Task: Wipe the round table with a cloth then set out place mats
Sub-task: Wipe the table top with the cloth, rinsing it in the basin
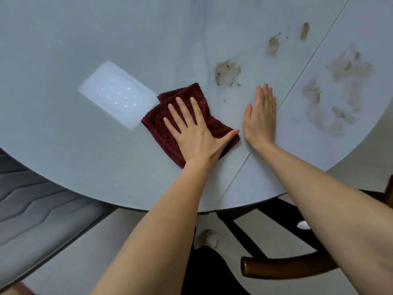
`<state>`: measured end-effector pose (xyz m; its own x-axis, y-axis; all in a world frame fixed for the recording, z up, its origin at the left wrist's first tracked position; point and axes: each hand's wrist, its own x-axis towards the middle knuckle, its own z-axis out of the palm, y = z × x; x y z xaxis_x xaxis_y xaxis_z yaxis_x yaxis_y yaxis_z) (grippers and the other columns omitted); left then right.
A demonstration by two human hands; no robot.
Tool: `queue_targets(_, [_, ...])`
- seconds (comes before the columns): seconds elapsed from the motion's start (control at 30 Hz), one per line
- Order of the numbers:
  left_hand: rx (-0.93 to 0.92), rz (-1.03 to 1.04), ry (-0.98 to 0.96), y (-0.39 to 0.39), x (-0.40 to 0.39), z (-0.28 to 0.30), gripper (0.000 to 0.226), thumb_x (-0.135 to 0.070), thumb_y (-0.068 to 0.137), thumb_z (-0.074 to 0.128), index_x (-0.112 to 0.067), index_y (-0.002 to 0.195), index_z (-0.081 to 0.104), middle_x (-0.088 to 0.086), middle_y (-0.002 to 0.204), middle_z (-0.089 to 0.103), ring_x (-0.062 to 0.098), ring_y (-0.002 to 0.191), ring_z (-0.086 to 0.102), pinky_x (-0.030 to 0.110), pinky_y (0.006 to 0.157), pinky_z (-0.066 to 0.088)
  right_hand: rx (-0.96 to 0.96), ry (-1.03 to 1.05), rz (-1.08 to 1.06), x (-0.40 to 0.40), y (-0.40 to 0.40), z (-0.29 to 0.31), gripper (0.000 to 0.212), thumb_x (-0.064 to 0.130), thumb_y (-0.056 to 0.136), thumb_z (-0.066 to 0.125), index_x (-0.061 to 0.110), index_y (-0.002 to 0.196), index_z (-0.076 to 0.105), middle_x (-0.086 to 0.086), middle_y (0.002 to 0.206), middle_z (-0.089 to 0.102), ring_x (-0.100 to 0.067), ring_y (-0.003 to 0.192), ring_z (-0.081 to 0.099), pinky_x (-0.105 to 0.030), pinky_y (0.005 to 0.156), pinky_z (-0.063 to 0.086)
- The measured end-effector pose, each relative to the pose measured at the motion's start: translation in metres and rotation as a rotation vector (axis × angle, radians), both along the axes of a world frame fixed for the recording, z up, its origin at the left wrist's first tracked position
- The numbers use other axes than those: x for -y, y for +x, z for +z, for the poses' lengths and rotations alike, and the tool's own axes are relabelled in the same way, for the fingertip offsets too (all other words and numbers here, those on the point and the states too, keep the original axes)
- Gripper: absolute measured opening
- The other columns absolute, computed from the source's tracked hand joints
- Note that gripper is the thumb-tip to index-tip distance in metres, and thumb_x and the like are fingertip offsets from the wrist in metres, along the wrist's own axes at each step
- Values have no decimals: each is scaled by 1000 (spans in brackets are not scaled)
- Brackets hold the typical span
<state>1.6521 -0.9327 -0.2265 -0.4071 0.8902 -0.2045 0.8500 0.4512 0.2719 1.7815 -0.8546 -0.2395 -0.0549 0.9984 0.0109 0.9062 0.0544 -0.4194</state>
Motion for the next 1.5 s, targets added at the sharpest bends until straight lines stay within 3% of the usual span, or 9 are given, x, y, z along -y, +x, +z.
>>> queue_targets(0.17, [-1,-110,37,-6,-74,-4,126,-95,64,24,-13,154,-6,17,159,-13,35,145,-17,54,117,-8,-109,55,-54,-33,-8,-9,51,14,98,31,-4,145,32,-18,154,30,-29,146,23,-33,121,12])
queue_targets(0.3, [-16,-157,107,-15,-132,-9,86,-70,91,23,-16,155,2,9,161,-5,29,148,-10,48,119,-6,-125,93,-47,-33,-7,-13,48,16,100,30,-5,143,36,-19,151,35,-29,143,28,-34,120,16])
queue_targets(0.5, [370,-69,315,-26,-212,-1,47,-41,101,28,-29,145,41,-13,154,31,7,146,15,28,121,5,-45,90,-55,-35,-11,-13,48,15,100,29,-4,144,35,-18,152,34,-26,144,27,-37,121,16])
queue_targets(0.73, [496,-486,104,-31,-268,9,36,-42,102,32,-46,131,52,-17,152,33,8,144,20,16,106,11,-71,78,-85,-44,-10,-13,51,12,97,26,-5,144,34,-18,152,34,-26,144,26,-40,120,18])
queue_targets(1.03, [653,-630,22,-28,-204,5,43,-48,87,32,-47,113,67,-20,136,53,4,130,44,14,99,31,-322,12,-127,-44,6,-2,57,6,92,25,-5,148,27,-17,156,26,-24,146,21,-28,121,14])
queue_targets(1.17, [671,-573,-6,-28,-154,4,60,-60,76,29,-31,104,75,-8,106,73,11,98,64,32,91,45,-424,-45,-158,-22,7,15,57,10,90,27,-2,145,35,-15,152,36,-23,143,31,-14,114,17])
queue_targets(1.33, [688,-514,-39,-25,-87,16,63,-62,75,32,-24,93,78,7,74,70,16,67,58,38,72,46,-403,-162,-12,16,6,21,52,11,91,28,1,139,47,-14,147,44,-22,140,37,-12,110,19])
queue_targets(1.43, [761,-336,-123,-21,-41,25,74,-64,70,41,3,85,70,12,68,56,23,67,51,42,73,42,-398,-322,47,42,12,28,40,11,101,38,7,140,48,-8,151,40,-16,144,28,-16,112,17])
queue_targets(1.5, [935,-116,-247,-18,-14,43,53,-53,77,49,-4,84,66,6,77,59,19,75,53,36,76,42,-475,-428,51,60,18,42,36,19,102,42,10,136,54,-4,148,44,-14,143,29,-21,114,21])
